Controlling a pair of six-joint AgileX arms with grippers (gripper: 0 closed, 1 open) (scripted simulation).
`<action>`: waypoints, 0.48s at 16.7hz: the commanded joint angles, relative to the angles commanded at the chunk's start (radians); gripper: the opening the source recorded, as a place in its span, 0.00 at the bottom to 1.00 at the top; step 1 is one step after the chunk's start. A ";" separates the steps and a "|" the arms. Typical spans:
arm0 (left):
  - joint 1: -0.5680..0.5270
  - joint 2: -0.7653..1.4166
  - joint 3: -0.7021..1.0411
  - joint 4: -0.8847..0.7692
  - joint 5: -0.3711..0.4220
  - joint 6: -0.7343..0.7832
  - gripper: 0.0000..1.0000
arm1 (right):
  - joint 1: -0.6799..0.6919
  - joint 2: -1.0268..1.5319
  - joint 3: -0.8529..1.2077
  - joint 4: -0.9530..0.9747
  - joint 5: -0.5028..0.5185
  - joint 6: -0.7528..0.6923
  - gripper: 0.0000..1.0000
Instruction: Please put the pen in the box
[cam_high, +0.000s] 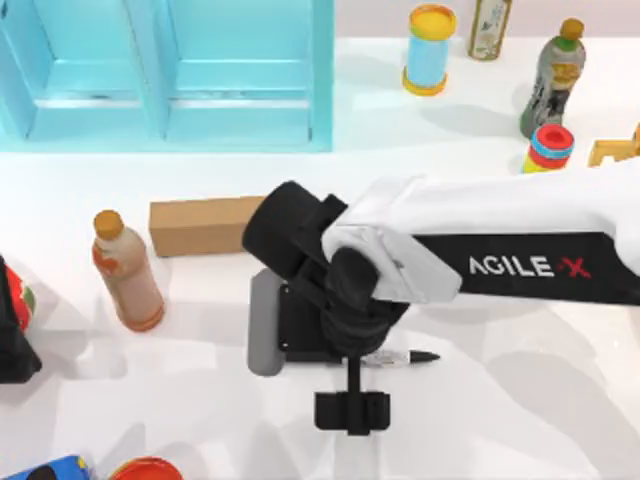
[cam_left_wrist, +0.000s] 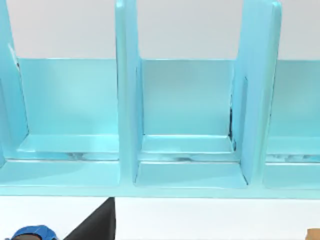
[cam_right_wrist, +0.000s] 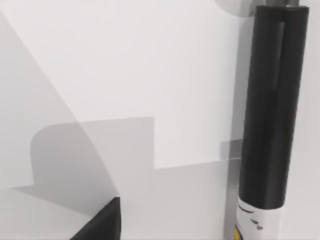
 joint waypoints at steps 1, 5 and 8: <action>0.000 0.000 0.000 0.000 0.000 0.000 1.00 | 0.000 0.000 0.000 0.000 0.000 0.000 1.00; 0.000 0.000 0.000 0.000 0.000 0.000 1.00 | 0.000 0.000 0.000 0.000 0.000 0.000 0.85; 0.000 0.000 0.000 0.000 0.000 0.000 1.00 | 0.000 0.000 0.000 0.000 0.000 0.000 0.62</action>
